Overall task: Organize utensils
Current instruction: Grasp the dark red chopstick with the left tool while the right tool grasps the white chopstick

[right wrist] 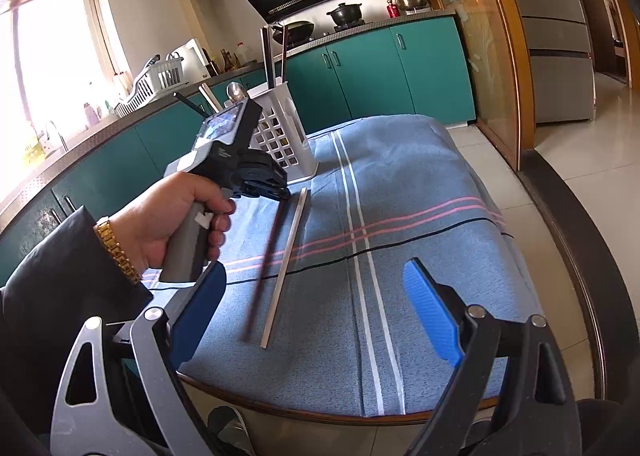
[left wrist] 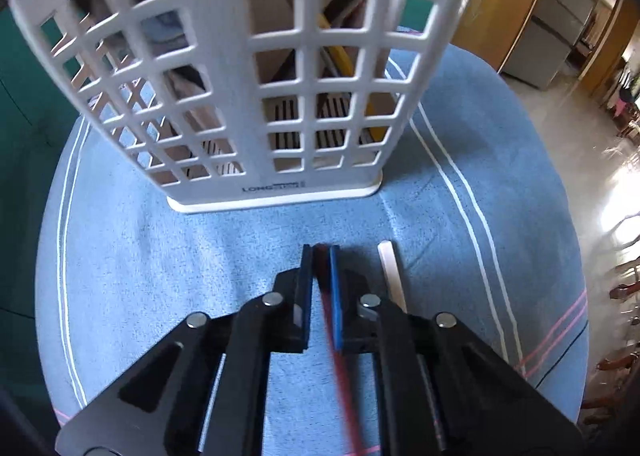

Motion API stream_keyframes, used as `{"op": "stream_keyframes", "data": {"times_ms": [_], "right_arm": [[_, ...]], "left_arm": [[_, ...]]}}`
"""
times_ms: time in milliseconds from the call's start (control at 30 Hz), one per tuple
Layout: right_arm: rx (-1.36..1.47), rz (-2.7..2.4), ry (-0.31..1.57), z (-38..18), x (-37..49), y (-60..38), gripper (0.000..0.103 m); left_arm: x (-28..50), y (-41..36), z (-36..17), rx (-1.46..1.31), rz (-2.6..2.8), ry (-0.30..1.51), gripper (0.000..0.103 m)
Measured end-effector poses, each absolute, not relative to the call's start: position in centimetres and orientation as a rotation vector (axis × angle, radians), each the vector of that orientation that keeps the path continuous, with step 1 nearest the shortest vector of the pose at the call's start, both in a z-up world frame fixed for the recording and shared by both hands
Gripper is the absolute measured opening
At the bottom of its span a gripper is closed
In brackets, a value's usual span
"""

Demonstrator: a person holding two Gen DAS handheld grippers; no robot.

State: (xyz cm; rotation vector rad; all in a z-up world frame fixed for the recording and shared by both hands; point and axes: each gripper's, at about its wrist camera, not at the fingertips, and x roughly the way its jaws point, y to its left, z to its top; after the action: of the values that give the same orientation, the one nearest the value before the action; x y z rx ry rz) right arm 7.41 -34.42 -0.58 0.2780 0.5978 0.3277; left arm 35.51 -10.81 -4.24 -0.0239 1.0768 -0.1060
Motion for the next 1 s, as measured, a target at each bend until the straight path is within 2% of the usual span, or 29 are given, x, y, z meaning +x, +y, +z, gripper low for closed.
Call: {"op": "stream_keyframes", "data": {"times_ms": [100,300,433,533,633,733,867,1000], "right_arm": [[0.270,0.318,0.612,-0.9,7.6,-34.2,0.088],[0.222,0.299,0.688,-1.4,9.5,-32.7,0.088],[0.183,0.306,0.783,-0.2,13.0,-30.3,0.088],[0.094,0.317,0.861,0.4,19.2,-27.0,0.088],[0.091,0.329,0.954,-0.5,24.8,-24.9,0.078],[-0.008,0.299,1.006,-1.9,29.9,-21.8,0.063],[-0.043,0.241,1.076,-4.2,33.7,-20.1,0.047],[-0.081,0.216,1.097,-5.2,34.8,-19.0,0.041]], "left_arm": [[34.3,-8.8,-3.7,-0.059,-0.119,1.014,0.006],[27.9,-3.6,1.5,-0.170,-0.198,0.850,0.006],[25.7,0.2,3.7,-0.242,-0.208,0.767,0.006],[25.3,1.8,3.4,-0.266,-0.218,0.767,0.006],[24.9,2.9,2.5,-0.282,-0.217,0.779,0.006],[24.6,3.1,2.8,-0.291,-0.224,0.773,0.006],[24.3,3.4,2.9,-0.299,-0.233,0.768,0.006],[24.6,3.7,2.9,-0.310,-0.238,0.778,0.006]]}}
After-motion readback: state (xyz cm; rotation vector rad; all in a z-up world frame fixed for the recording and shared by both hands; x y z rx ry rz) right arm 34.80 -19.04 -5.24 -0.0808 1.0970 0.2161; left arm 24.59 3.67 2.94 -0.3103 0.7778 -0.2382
